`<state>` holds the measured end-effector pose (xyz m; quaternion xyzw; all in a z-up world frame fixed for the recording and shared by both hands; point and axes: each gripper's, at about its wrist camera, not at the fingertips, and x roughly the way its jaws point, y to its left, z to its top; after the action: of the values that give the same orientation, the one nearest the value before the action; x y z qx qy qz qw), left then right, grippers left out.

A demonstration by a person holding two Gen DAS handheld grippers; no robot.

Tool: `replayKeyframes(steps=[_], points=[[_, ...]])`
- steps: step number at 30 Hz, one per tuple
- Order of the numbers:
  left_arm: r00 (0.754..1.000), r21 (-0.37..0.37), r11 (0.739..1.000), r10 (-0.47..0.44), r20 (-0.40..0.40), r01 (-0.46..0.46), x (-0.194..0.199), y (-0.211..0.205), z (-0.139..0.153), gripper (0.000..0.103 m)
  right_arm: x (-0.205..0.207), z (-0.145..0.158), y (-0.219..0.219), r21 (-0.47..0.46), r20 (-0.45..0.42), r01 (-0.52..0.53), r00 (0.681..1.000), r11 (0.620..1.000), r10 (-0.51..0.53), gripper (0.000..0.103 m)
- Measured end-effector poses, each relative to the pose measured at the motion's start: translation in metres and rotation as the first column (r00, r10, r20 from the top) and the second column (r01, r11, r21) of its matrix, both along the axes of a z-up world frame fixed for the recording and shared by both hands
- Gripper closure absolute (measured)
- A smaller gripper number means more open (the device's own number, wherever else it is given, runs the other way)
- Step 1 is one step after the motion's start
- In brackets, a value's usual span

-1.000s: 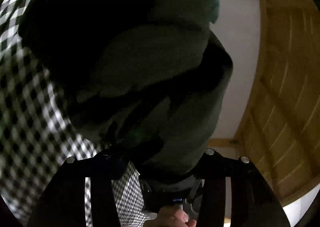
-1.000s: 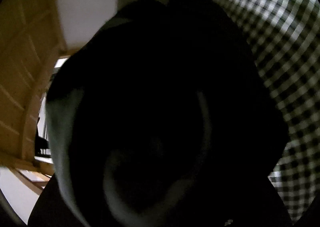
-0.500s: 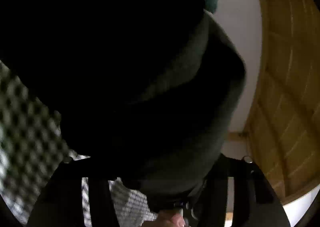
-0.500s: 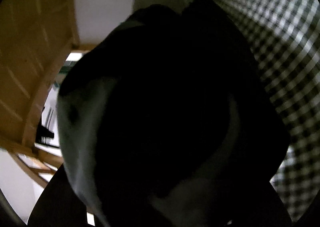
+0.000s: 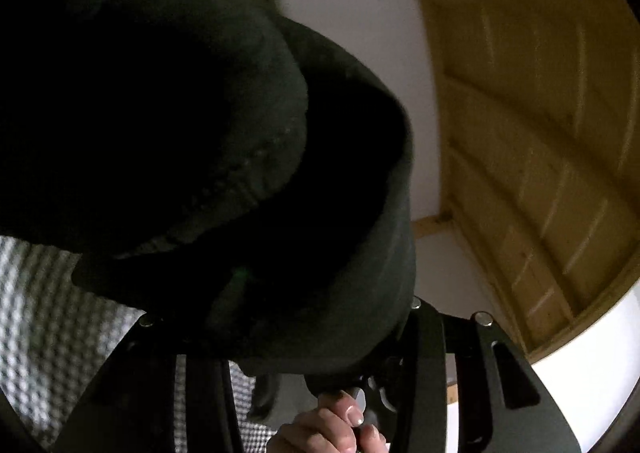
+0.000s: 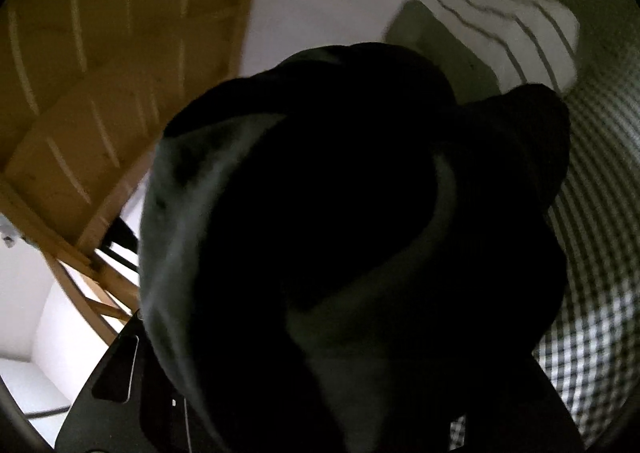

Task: Fold large clothes
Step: 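Lift the jacket and carry it toward the pink teddy with both grippers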

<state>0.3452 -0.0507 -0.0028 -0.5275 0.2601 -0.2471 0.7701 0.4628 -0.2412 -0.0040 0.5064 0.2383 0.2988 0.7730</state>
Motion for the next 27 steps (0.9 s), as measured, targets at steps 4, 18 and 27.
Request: replayKeyframes(steps=[4, 18, 27], points=[[0.991, 0.021, 0.999, -0.045, 0.124, 0.042, 0.011, -0.047, 0.047, 0.063, 0.006, 0.049, -0.039, 0.003, 0.097, 0.036, 0.995, 0.999, -0.036, 0.057], [0.918, 0.122, 0.956, -0.292, 0.268, 0.268, -0.013, -0.354, 0.077, 0.054, -0.111, 0.07, -0.324, 0.195, 0.054, 0.212, 0.973, 0.958, -0.226, 0.056], [0.886, 0.101, 0.881, -0.452, -0.103, 0.461, -0.053, -0.479, -0.106, 0.031, -0.224, -0.137, -0.405, 0.296, -0.275, 0.453, 0.883, 0.841, -0.379, 0.053]])
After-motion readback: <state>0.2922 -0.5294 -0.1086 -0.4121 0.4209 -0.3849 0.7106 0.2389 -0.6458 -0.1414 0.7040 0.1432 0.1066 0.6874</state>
